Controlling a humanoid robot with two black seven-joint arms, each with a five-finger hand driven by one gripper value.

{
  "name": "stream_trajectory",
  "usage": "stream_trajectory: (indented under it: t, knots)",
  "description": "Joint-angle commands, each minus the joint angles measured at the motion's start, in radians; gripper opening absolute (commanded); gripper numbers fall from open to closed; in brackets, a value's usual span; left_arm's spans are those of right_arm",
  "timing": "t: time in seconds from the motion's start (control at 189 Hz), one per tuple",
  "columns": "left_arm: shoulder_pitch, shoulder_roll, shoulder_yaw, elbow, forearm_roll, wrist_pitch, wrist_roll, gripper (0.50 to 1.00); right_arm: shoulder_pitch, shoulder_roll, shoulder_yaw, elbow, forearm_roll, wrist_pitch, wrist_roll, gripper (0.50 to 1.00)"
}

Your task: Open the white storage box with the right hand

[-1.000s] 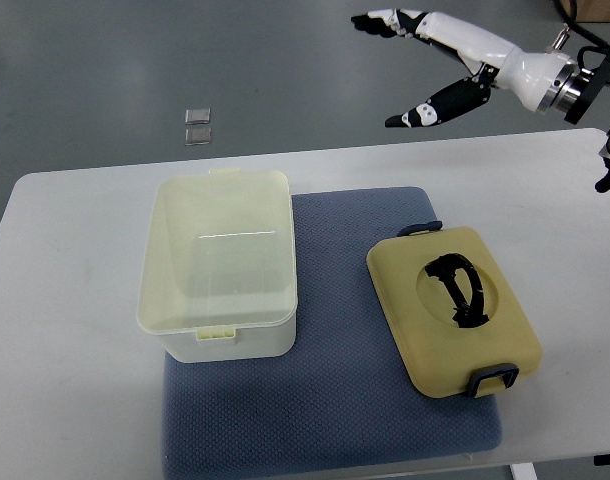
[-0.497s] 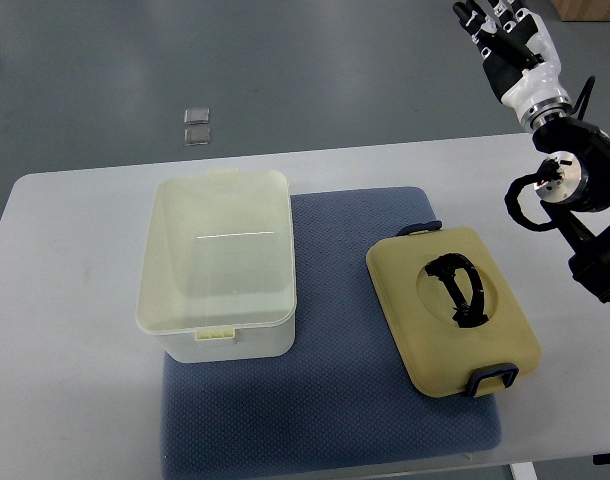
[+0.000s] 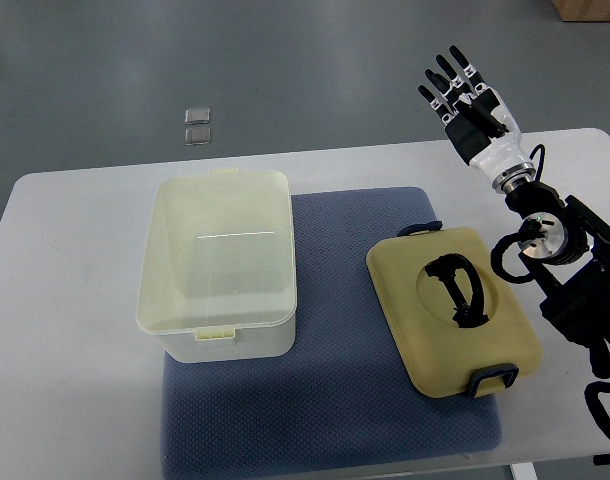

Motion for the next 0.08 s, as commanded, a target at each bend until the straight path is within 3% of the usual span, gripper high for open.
stream_trajectory:
  t: [0.0,0.079]
  knots:
    - [0.0,0.0,0.001,0.0,0.0,0.0,0.012,1.0,0.001,0.0,-0.001,-0.019,0.0,0.005,-0.001,0.928]
    - [0.0,0.0,0.0,0.0,0.0,0.0,0.012,1.0,0.001,0.0,0.002,-0.02,0.0,0.007,-0.001,0.928]
